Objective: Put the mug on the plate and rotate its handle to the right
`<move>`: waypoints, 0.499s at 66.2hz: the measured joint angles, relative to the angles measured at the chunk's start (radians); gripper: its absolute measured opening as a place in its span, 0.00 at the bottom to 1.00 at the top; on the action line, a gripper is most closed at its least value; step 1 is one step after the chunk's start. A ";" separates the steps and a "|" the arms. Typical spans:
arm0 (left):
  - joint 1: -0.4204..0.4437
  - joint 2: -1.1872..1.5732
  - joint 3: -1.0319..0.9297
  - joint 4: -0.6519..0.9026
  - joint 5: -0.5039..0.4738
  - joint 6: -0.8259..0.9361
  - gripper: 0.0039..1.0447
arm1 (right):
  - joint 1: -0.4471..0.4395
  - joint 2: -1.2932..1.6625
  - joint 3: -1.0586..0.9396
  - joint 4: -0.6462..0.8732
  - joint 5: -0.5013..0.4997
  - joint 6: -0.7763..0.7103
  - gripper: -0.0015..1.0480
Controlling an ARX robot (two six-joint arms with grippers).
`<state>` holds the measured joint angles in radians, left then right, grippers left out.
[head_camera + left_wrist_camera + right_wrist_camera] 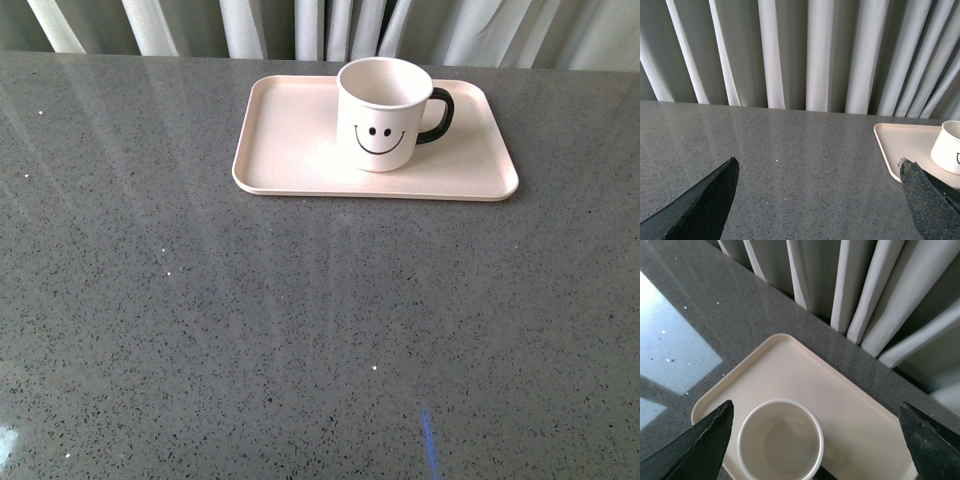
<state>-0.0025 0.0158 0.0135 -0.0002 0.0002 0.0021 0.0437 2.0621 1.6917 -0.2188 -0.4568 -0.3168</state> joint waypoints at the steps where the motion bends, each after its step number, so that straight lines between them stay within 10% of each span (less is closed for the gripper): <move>1: 0.000 0.000 0.000 0.000 0.000 0.000 0.91 | -0.002 -0.023 -0.021 0.010 -0.003 0.003 0.91; 13: 0.000 0.000 0.000 0.000 0.000 0.000 0.91 | 0.011 -0.222 -0.476 0.778 0.487 0.232 0.65; 33: 0.000 0.000 0.000 0.000 0.000 0.000 0.91 | -0.005 -0.459 -1.009 1.147 0.497 0.303 0.16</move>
<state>-0.0025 0.0158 0.0135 -0.0002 0.0002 0.0021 0.0391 1.6032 0.6827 0.9279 0.0402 -0.0143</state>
